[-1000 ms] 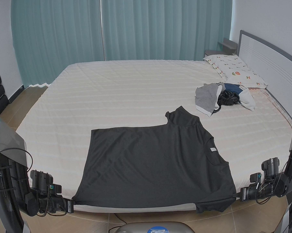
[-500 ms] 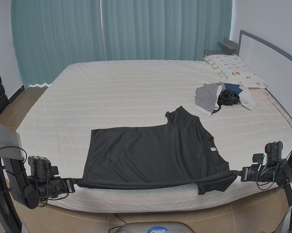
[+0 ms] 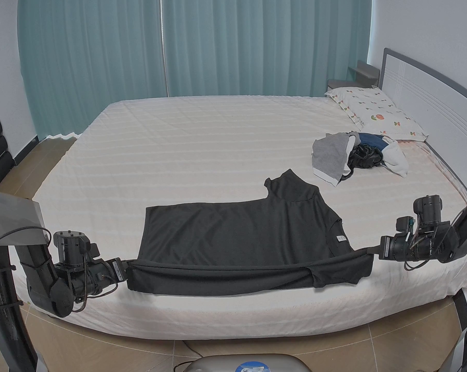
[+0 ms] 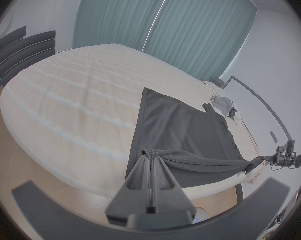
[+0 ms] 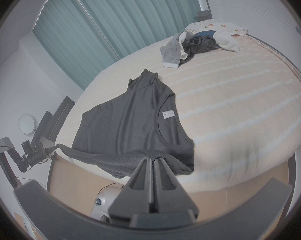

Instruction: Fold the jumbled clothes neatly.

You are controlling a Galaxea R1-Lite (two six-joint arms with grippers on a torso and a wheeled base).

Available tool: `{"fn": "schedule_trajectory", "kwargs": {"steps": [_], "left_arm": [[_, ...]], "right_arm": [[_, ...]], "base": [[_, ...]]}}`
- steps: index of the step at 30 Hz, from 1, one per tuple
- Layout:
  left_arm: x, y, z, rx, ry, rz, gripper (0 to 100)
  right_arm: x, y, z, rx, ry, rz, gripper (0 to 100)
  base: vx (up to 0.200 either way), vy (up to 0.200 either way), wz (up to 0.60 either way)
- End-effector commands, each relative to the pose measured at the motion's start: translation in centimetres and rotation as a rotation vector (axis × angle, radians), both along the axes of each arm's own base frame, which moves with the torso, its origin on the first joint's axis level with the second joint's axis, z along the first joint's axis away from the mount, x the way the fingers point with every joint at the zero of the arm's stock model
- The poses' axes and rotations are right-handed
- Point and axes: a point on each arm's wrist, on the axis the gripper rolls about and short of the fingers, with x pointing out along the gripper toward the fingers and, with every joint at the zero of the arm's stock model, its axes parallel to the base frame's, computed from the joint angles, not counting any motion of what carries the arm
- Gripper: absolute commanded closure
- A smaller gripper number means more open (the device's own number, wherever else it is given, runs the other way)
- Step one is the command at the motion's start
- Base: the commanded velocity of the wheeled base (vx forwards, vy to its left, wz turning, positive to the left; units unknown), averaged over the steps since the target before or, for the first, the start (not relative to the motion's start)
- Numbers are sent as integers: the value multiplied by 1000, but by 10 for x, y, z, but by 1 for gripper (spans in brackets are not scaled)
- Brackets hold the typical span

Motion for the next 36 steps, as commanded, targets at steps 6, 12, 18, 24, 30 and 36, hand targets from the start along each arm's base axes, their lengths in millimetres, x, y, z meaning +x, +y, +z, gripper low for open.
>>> {"fn": "schedule_trajectory", "kwargs": {"steps": [6, 12, 18, 24, 30, 36], "left_arm": [[38, -3, -15, -50, -36, 27, 100], [55, -5, -21, -82, -39, 45, 100], [64, -5, -34, -75, -27, 91, 100], [70, -5, -43, -78, -21, 93, 100], [78, -6, -48, -103, -28, 108, 100], [80, -6, -53, -102, -22, 109, 100]], "right_arm": [[43, 2, -19, 9, 15, -7, 100], [60, 5, -32, 24, 23, -13, 100], [72, 13, -41, 40, 22, -12, 100], [85, 20, -43, 52, 8, -25, 100], [99, 21, -50, 43, -2, -69, 100], [102, 21, -54, 62, 7, -85, 100]], "base": [[0, 0, 0], [0, 0, 0], [0, 0, 0], [0, 0, 0], [0, 0, 0], [0, 0, 0]]}}
